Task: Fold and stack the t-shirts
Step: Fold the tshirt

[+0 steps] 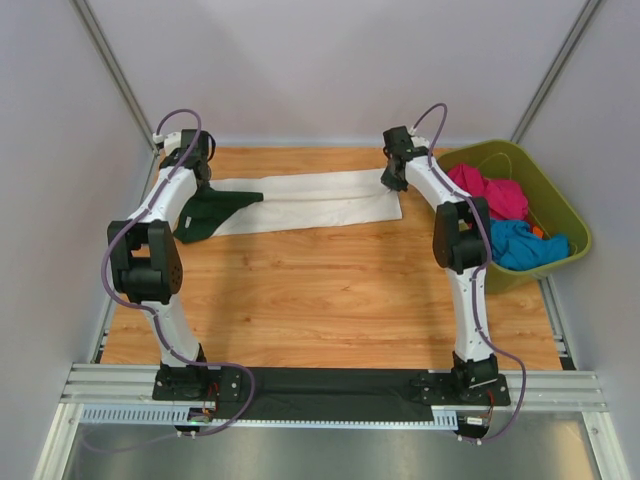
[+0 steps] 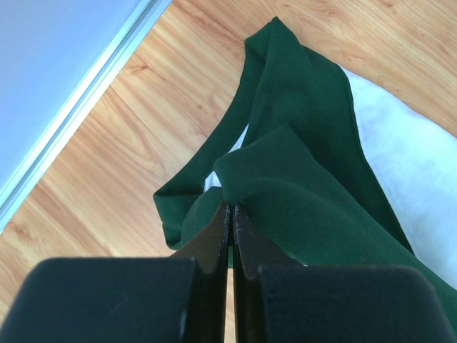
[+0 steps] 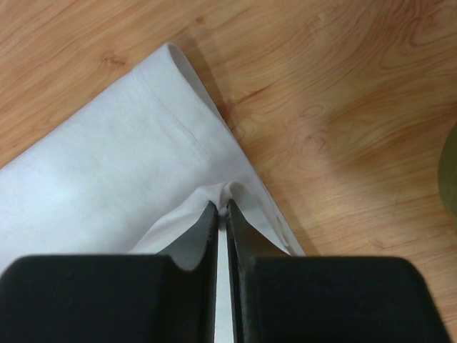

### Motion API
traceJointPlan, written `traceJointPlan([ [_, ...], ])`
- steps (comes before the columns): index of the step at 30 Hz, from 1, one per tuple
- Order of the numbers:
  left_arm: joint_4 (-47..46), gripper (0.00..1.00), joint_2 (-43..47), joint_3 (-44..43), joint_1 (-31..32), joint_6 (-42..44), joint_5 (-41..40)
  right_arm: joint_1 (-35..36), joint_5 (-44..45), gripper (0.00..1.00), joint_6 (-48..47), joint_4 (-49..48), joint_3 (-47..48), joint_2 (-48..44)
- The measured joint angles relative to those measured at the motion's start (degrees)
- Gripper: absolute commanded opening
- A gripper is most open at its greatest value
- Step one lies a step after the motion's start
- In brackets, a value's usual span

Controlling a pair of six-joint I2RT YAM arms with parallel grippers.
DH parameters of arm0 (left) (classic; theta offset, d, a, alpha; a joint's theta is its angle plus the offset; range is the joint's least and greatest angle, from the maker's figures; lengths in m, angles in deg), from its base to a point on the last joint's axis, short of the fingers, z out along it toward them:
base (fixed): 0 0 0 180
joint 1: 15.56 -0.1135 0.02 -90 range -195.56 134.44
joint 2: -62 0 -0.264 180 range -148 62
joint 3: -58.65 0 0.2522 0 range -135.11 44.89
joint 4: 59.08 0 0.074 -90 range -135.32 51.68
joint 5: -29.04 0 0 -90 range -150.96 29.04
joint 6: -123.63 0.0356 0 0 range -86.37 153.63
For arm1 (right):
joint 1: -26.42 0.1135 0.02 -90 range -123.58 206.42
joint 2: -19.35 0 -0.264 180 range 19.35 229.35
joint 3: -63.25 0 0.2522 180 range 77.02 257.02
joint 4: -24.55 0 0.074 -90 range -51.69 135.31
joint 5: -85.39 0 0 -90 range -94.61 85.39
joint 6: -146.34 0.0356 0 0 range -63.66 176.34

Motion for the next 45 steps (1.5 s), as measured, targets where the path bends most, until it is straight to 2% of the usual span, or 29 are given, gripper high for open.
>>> traceJointPlan([
  [2, 0.04, 0.00, -0.04, -0.02, -0.02, 0.00, 0.04, -0.11, -0.28, 0.09, 0.00, -0.02, 0.00, 0.37],
  [5, 0.24, 0.00, -0.42, -0.57, 0.00, 0.02, 0.04, -0.26, -0.57, 0.22, 0.04, -0.04, 0.09, 1.05],
  [6, 0.28, 0.00, -0.63, -0.85, -0.02, 0.02, 0.07, -0.33, -0.59, 0.31, -0.02, -0.04, 0.11, 1.25],
  [7, 0.37, 0.00, -0.94, -1.18, -0.02, 0.02, 0.09, -0.42, -0.63, 0.34, -0.13, -0.04, 0.15, 1.46],
  [8, 0.48, 0.05, -1.16, -1.44, -0.02, 0.04, 0.20, -0.52, -0.68, 0.40, -0.28, -0.07, 0.26, 1.68],
  [13, 0.59, 0.18, -2.78, -2.99, -0.11, 0.70, 1.33, -0.92, -1.29, 0.43, -0.85, -0.59, 0.52, 1.79],
  [16, 0.57, 0.29, -4.13, -5.64, -0.24, 1.36, 2.27, -1.07, -1.99, 0.50, -0.98, -1.16, 0.66, 1.79],
  [20, -1.29, 0.59, -6.16, -10.64, -0.28, 3.06, 4.33, -1.07, -2.97, 0.65, -1.44, -2.38, 0.68, 1.79],
  [21, -1.73, 0.71, -6.47, -11.52, -0.28, 3.67, 4.81, -1.07, -3.17, 0.71, -1.53, -2.62, 0.68, 1.79],
  [22, -2.01, 0.76, -6.73, -12.37, -0.28, 4.39, 5.25, -1.07, -3.48, 0.74, -1.66, -2.93, 0.68, 1.75],
  [23, -2.36, 0.84, -6.91, -13.05, -0.28, 4.90, 5.68, -1.07, -3.87, 0.82, -1.97, -3.26, 0.68, 1.73],
  [26, -2.67, 0.93, -6.95, -14.01, -0.28, 6.34, 6.21, -1.05, -5.38, 0.91, -2.97, -4.44, 0.46, 1.31],
  [33, 0.63, 0.97, -2.51, -11.69, -0.28, 5.77, 8.90, -0.50, -8.04, 0.96, -6.01, -6.82, -1.09, -4.48],
  [40, 5.88, 0.95, 10.23, 0.11, -2.21, -3.93, 14.60, 0.98, -10.12, 0.96, -8.41, -10.12, -6.25, -14.03],
  [45, 6.80, 0.91, 9.90, 8.61, -7.28, -11.37, 21.16, 3.82, -12.61, 0.96, -11.10, -12.31, -9.99, -15.72],
])
